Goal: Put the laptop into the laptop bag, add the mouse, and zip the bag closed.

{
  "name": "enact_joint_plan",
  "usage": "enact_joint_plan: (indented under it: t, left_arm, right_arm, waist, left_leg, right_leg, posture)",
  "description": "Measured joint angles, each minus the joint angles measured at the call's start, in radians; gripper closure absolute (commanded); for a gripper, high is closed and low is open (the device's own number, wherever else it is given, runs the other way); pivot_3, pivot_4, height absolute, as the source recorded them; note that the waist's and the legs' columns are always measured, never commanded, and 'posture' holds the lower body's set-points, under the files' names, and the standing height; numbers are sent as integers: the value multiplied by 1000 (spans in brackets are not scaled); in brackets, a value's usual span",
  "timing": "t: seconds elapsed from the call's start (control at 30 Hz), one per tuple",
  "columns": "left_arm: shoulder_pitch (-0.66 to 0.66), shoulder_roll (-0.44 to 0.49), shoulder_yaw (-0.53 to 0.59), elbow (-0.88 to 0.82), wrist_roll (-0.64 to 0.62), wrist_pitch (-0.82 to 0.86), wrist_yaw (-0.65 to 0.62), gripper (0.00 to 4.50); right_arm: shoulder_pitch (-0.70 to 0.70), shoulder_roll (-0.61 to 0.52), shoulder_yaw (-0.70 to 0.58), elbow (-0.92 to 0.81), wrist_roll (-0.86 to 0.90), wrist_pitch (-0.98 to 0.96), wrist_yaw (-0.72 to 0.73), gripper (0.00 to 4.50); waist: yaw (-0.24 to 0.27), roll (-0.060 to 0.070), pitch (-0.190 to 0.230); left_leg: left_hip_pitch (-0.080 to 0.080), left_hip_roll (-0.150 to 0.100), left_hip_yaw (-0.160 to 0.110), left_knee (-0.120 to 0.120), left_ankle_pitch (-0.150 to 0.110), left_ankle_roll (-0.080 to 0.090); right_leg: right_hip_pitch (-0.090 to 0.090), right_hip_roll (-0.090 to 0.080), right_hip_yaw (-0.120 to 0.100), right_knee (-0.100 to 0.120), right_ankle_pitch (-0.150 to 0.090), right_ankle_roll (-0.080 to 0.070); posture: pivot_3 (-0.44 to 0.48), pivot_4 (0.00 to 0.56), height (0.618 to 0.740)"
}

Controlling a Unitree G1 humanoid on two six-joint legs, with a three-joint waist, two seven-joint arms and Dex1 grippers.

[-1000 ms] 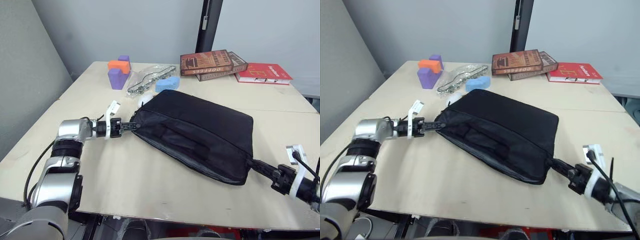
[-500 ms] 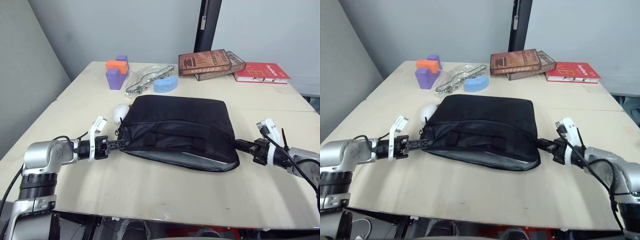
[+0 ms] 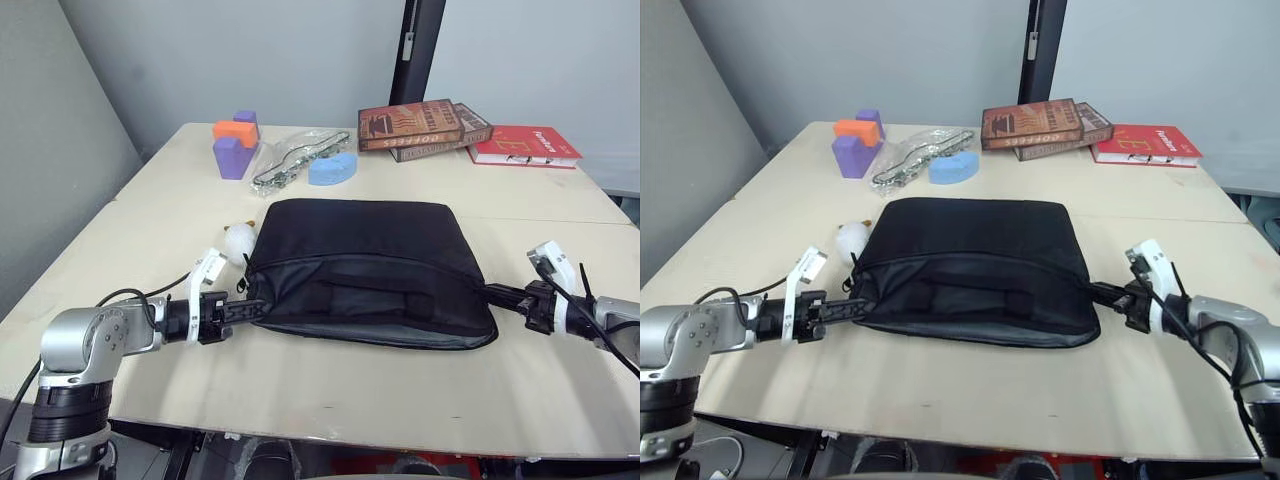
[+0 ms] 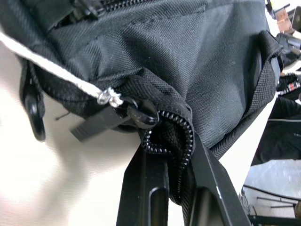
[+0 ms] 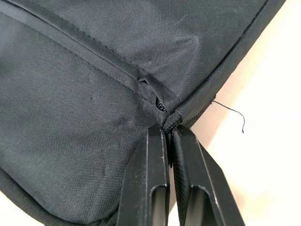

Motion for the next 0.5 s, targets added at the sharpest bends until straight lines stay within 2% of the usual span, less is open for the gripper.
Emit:
enact_joint_plan:
  t: [0.5]
  left_arm:
    - [0,46,-9,-1,-37,-27,20,4500]
  right_arm:
    - [51,17,-30,-42,12,3,16,4460]
  waist:
    - [-7,0,0]
  left_leg:
    - [1,0,0,1,0,0]
  right_leg:
    - [0,0,0,0,-1,-2]
  posture:
    - [0,150,740]
